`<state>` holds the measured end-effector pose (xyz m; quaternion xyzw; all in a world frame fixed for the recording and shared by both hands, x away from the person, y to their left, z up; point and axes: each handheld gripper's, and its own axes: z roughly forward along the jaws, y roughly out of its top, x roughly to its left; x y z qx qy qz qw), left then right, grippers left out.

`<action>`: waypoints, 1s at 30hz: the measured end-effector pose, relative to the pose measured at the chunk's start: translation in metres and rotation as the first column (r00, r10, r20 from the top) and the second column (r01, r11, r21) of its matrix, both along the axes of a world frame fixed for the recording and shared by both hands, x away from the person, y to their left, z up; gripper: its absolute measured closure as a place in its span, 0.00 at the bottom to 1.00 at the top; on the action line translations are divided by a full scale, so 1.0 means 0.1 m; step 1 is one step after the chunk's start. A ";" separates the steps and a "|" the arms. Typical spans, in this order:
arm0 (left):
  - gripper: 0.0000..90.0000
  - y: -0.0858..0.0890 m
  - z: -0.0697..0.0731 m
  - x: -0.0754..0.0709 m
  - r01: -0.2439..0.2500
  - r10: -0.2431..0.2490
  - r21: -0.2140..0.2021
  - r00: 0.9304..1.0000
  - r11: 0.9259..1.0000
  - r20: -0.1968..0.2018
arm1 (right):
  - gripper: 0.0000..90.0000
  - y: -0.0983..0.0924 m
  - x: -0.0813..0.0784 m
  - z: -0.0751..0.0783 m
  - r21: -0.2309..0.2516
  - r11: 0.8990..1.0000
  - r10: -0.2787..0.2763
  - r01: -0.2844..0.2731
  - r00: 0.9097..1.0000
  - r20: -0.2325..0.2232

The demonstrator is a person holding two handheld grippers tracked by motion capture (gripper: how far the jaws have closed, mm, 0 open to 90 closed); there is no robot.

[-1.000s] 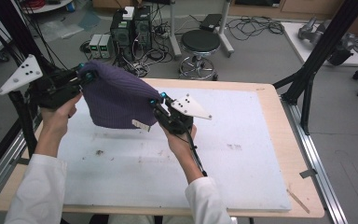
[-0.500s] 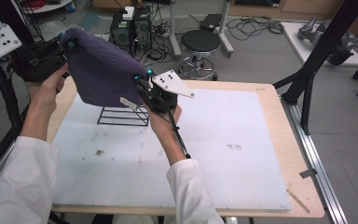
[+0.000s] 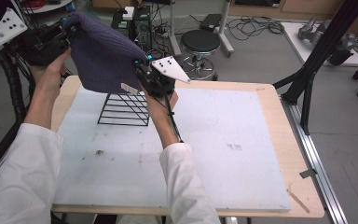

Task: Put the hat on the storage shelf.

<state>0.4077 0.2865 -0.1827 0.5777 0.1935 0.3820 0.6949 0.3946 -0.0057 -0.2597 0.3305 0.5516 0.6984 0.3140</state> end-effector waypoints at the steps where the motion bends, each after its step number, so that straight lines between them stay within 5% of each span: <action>1: 0.87 0.00 -0.01 0.03 -0.005 0.005 -0.001 1.000 1.000 0.000 | 0.89 0.01 0.03 -0.01 0.002 1.000 -0.007 0.007 1.000 -0.004; 14: 0.87 -0.05 -0.07 0.11 -0.082 0.078 0.043 0.993 0.996 0.089 | 0.89 0.10 0.16 -0.01 -0.020 0.998 -0.059 0.059 0.998 -0.016; 24: 0.87 0.16 -0.38 0.11 -0.088 0.089 -0.035 0.996 0.996 0.024 | 0.88 0.25 0.14 -0.15 -0.065 0.998 -0.026 0.021 0.997 -0.078; 30: 0.87 0.20 -0.54 0.05 -0.090 0.090 -0.029 0.996 0.996 -0.002 | 0.88 0.37 0.11 -0.33 -0.087 0.996 -0.028 0.018 0.994 -0.109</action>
